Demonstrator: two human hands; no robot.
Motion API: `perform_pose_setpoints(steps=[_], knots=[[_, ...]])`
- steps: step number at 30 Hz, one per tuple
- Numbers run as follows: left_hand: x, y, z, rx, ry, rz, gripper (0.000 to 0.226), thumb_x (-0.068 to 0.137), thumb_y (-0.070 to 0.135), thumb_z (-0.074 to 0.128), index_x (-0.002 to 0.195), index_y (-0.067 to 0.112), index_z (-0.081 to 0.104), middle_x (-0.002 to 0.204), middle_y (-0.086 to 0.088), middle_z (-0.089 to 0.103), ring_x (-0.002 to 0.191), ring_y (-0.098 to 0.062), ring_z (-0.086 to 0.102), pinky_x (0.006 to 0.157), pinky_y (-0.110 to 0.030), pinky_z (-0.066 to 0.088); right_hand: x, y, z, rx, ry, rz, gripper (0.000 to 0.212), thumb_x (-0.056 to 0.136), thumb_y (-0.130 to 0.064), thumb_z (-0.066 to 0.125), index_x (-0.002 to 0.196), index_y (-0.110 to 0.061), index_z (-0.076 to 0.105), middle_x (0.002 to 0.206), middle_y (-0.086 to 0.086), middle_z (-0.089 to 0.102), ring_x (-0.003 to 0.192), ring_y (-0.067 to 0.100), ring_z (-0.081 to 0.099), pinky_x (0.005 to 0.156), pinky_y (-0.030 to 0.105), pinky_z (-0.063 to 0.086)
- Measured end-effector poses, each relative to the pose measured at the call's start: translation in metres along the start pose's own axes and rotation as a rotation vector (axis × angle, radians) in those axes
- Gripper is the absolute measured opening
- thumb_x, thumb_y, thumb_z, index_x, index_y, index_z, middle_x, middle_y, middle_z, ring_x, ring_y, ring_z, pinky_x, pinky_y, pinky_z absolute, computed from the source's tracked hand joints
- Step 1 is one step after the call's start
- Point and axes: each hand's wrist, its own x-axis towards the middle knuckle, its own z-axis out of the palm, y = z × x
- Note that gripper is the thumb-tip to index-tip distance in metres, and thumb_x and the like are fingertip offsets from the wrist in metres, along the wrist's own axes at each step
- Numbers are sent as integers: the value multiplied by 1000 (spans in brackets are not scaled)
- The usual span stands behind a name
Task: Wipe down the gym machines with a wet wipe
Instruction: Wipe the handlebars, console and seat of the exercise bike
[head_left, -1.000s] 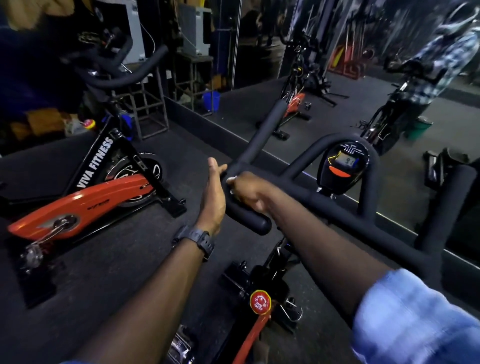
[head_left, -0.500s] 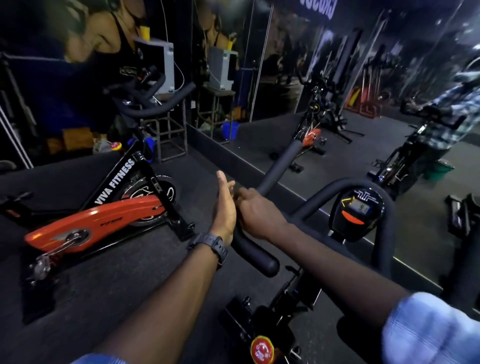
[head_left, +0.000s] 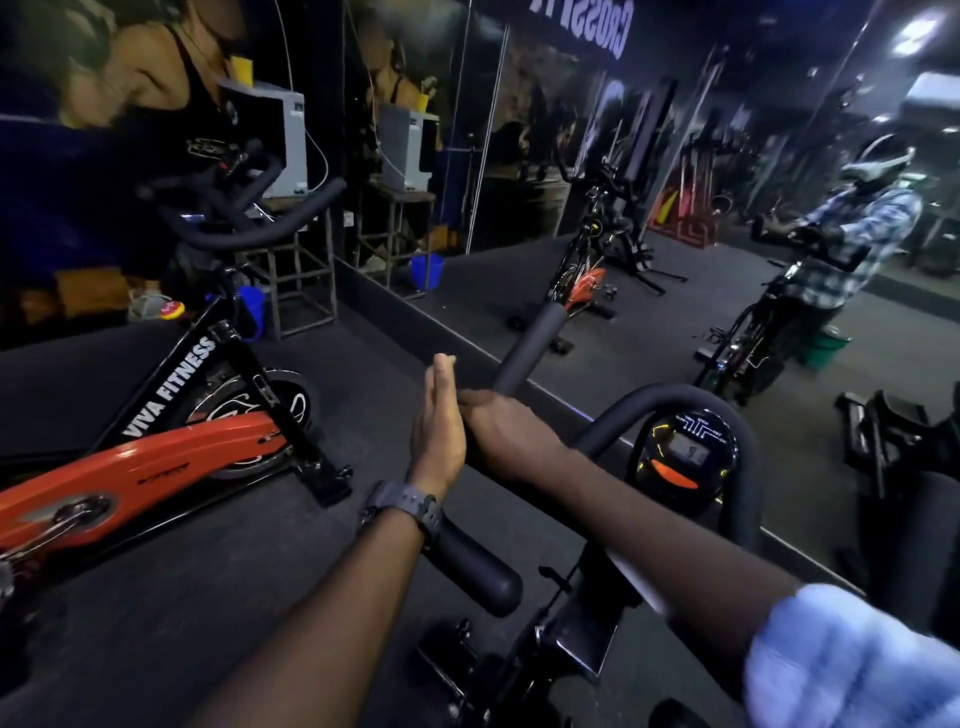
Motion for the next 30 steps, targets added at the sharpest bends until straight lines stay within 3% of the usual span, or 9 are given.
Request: perform_pose_setpoints(steps=[2, 4, 7, 12, 18, 20, 24, 27, 30], knots=[[3, -2, -2, -58, 42, 14, 94, 79, 92, 24, 142, 28, 53, 140, 17, 46, 118, 5, 51, 108, -25, 37, 9, 23, -3, -115, 42, -30, 10, 83, -15, 67, 91, -10, 69, 90, 9, 66, 77, 29, 64, 67, 36, 49], [5, -5, -1, -47, 51, 21, 95, 78, 90, 24, 139, 24, 56, 142, 13, 51, 124, 3, 50, 115, -32, 35, 27, 58, -12, -202, 185, 145, 2, 79, -9, 67, 77, -8, 68, 78, 14, 66, 75, 34, 64, 69, 38, 49], [3, -8, -1, -9, 0, 46, 98, 76, 94, 22, 135, 26, 59, 143, 10, 55, 135, -5, 47, 120, -40, 32, 41, 70, -25, -127, 326, 446, 13, 90, -6, 56, 90, -6, 69, 100, 19, 69, 120, 36, 54, 98, 44, 41], [9, -10, -4, -51, -32, 17, 110, 66, 102, 29, 135, 23, 60, 138, 6, 61, 127, -8, 57, 117, -42, 39, 16, 30, 17, -72, 20, 71, 36, 94, -13, 51, 129, -18, 61, 141, 9, 54, 142, 22, 36, 117, 39, 14], [9, -10, 1, 54, -123, 28, 80, 79, 87, 27, 127, 33, 62, 130, 20, 59, 126, 1, 52, 118, -41, 37, 51, 78, -8, -191, 297, 483, 20, 95, -12, 49, 105, -15, 66, 115, 7, 68, 139, 25, 40, 113, 43, 25], [11, -4, 1, 57, -126, 10, 75, 76, 89, 26, 119, 39, 63, 122, 27, 60, 122, 1, 54, 117, -42, 38, 50, 60, -1, -149, 210, 418, 25, 94, -10, 52, 115, -9, 65, 122, 13, 65, 136, 27, 42, 116, 43, 24], [33, 7, 10, 56, -130, -52, 110, 65, 99, 24, 144, 28, 52, 148, 6, 51, 135, -13, 48, 118, -47, 34, 11, 12, 13, -94, 230, 188, 33, 81, -6, 62, 113, -14, 67, 109, 9, 70, 113, 26, 61, 103, 40, 41], [63, -9, 28, 84, -261, -44, 109, 68, 102, 28, 141, 26, 55, 147, 2, 55, 137, -18, 50, 118, -49, 36, 32, 37, 4, -83, 479, 427, 16, 80, -6, 63, 92, -16, 68, 92, 9, 70, 97, 32, 65, 84, 40, 49], [74, -24, 35, 102, -244, -33, 106, 67, 102, 33, 136, 27, 60, 143, 4, 59, 135, -13, 52, 118, -46, 36, 59, 65, -16, 191, 721, 780, 23, 91, -6, 50, 102, -14, 69, 101, 8, 67, 96, 29, 62, 75, 33, 42]])
